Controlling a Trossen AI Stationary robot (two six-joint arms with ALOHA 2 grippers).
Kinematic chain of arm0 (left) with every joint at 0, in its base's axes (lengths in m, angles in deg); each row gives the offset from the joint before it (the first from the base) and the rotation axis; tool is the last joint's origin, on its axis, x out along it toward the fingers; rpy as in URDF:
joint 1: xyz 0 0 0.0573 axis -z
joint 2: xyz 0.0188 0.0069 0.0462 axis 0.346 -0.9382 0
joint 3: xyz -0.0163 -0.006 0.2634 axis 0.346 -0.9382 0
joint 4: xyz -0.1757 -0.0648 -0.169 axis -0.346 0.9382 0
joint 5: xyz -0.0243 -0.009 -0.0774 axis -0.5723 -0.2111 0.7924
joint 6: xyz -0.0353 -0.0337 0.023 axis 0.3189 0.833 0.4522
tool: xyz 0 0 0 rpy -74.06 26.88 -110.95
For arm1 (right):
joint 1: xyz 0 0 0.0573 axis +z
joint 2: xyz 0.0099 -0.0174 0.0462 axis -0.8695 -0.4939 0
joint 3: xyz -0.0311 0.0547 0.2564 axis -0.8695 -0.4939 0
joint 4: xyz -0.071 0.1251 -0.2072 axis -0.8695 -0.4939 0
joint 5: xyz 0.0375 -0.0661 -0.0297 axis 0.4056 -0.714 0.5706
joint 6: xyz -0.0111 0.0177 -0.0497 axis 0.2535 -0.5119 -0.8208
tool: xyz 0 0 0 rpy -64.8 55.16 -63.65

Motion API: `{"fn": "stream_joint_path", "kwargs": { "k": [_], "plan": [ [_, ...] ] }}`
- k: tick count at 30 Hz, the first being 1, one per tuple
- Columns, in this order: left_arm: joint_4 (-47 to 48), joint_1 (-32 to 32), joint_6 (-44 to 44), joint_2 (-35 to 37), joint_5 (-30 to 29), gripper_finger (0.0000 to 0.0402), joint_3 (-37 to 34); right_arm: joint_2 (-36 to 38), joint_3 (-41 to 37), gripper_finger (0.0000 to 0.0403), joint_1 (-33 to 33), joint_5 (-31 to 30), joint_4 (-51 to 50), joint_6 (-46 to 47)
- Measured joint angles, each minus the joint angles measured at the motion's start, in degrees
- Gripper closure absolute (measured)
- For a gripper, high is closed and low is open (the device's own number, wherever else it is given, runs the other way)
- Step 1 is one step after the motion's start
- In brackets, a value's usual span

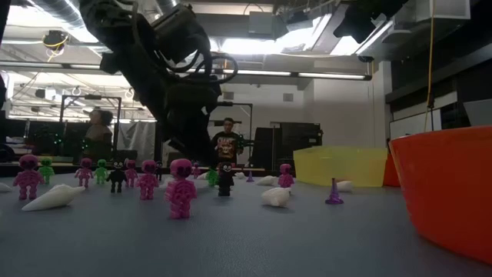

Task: Sort Halloween decoration
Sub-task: Put the green skeleton toy into the middle yellow bin

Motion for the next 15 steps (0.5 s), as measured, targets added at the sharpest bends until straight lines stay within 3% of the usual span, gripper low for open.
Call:
{"fn": "stream_joint_path", "kwargs": {
  "k": [15],
  "plan": [
    [-0.5, 0.0, 0.0, 0.0, -0.5, 0.0257, 0.0, 0.0, 0.0, 0.0205, 0.0, 0.0, 0.0, 0.0]
  ]
}}
